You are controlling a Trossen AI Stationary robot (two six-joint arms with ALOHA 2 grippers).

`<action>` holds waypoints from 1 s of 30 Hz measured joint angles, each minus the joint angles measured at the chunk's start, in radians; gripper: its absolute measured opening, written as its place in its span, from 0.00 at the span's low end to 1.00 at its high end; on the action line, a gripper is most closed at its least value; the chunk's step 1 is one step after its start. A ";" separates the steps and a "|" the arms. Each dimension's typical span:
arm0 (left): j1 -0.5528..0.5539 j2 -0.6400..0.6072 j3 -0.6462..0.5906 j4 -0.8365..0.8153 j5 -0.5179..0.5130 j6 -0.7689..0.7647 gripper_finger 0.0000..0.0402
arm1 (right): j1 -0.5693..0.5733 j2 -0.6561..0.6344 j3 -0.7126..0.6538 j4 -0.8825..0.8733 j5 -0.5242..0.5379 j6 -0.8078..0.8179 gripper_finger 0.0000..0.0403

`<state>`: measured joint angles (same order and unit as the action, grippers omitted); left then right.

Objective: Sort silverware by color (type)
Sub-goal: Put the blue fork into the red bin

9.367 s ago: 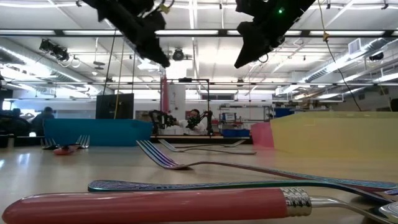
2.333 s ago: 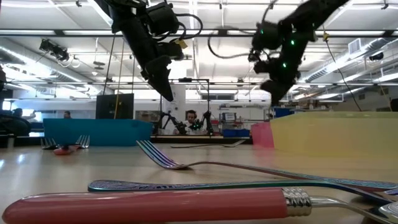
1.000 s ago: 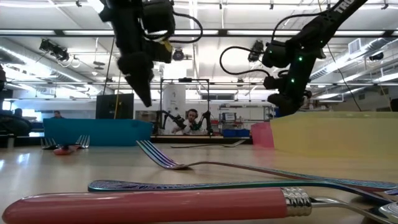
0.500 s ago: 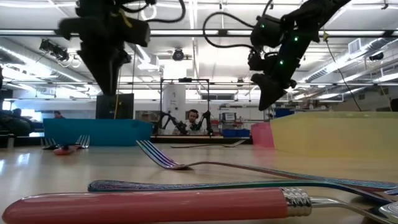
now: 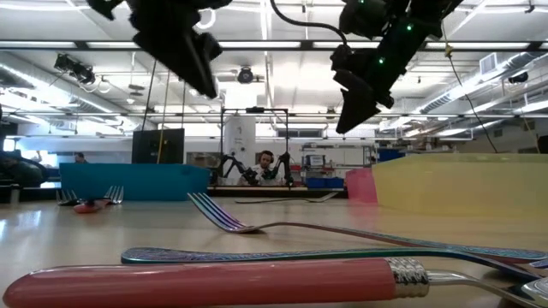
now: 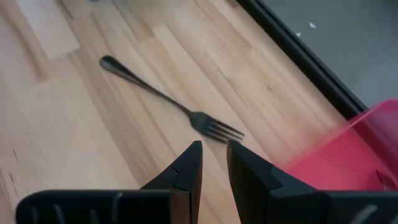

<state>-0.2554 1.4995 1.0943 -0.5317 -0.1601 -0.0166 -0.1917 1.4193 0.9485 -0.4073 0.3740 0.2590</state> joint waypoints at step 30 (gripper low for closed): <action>-0.048 0.348 0.000 0.474 0.176 0.030 0.26 | 0.256 0.000 0.000 0.011 0.014 0.290 0.20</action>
<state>-0.3034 1.8478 1.0945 -0.0574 0.0154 0.0132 0.0639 1.4197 0.9485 -0.3961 0.3882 0.5487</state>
